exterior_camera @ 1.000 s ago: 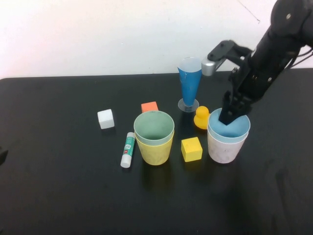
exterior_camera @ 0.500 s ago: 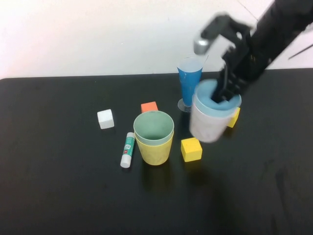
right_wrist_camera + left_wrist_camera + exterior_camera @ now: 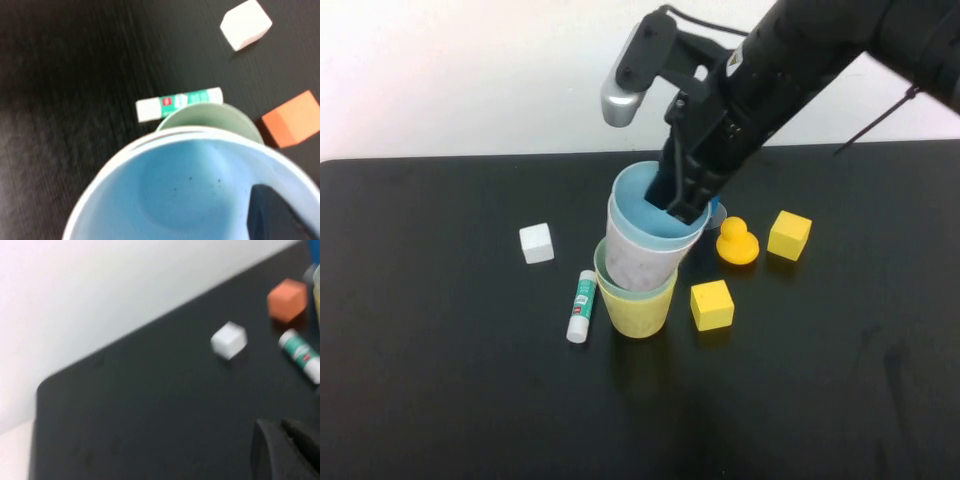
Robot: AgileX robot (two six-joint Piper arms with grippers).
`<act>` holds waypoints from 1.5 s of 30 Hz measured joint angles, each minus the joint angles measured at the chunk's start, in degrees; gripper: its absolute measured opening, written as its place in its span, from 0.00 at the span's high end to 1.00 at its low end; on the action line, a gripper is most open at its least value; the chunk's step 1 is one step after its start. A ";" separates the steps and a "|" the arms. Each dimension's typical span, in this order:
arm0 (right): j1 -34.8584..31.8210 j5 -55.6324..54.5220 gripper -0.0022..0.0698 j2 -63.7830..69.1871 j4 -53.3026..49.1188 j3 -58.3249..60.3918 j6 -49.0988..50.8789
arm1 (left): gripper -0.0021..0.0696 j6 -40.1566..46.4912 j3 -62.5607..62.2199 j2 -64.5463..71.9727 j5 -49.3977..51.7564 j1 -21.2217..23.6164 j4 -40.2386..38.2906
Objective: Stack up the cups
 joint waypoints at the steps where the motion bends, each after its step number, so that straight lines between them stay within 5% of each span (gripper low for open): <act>1: 0.10 -1.00 0.90 0.57 0.00 0.00 0.00 | 0.97 -0.24 0.91 -0.73 -1.18 0.00 0.30; 18: 0.10 -3.99 0.89 5.57 -0.44 0.00 1.55 | 0.97 -1.30 9.83 -5.29 -14.03 0.00 7.40; 26: 0.10 -2.02 0.70 5.68 -0.44 -1.32 2.90 | 0.97 -1.43 9.92 -5.29 -14.24 0.00 7.78; 31: 0.10 5.00 0.67 5.68 -1.30 -8.47 3.37 | 0.97 -1.51 9.92 -5.29 -15.71 0.00 7.76; 35: 0.21 7.16 0.72 4.69 -4.68 -15.28 6.07 | 0.97 -6.42 9.92 -5.65 -21.01 0.00 6.40; 39: 0.21 7.82 0.89 -0.11 -9.73 -15.81 7.31 | 0.97 -12.60 9.92 -5.82 -24.21 0.00 5.90; 45: 0.21 7.91 0.96 -13.94 -18.45 -6.76 9.22 | 0.97 -14.14 9.92 -5.82 -25.25 0.00 6.12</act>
